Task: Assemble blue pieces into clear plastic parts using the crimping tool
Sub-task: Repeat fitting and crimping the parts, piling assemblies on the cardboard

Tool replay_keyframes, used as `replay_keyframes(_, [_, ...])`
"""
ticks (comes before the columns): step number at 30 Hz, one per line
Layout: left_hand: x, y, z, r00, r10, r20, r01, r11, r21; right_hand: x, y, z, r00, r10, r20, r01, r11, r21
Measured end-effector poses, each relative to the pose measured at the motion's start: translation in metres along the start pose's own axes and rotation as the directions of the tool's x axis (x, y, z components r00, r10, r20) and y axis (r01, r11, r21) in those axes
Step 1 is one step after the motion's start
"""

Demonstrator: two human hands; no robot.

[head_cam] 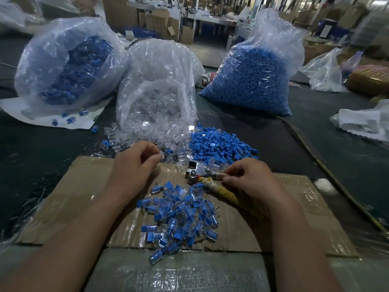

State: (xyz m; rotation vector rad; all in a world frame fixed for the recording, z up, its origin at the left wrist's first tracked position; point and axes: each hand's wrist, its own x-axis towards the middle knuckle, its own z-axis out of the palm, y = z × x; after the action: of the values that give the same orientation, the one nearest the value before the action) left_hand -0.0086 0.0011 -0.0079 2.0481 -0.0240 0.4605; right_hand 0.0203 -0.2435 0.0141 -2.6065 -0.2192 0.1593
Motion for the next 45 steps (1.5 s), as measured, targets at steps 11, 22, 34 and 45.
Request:
replay_keyframes(11, [-0.008, 0.012, -0.002, 0.999, 0.027, 0.027, -0.023, 0.991, -0.131, -0.004, 0.000, 0.004, 0.997, -0.011, -0.074, 0.013, 1.000, 0.027])
replay_keyframes(22, [-0.012, 0.016, 0.005, 0.998, 0.008, 0.063, 0.009, 0.962, -0.272, 0.006, 0.018, 0.002, 0.949, 0.084, -0.305, -0.039, 0.988, 0.149])
replay_keyframes(34, [-0.014, 0.017, 0.006, 0.995, -0.007, 0.095, 0.037, 0.948, -0.317, 0.033, 0.036, -0.011, 0.862, 0.325, -0.389, -0.305, 0.945, 0.114])
replay_keyframes(45, [-0.015, 0.015, 0.005, 0.993, -0.014, 0.114, 0.048, 0.950, -0.308, 0.016, 0.032, -0.009, 0.825, 0.272, -0.496, -0.204, 0.961, 0.187])
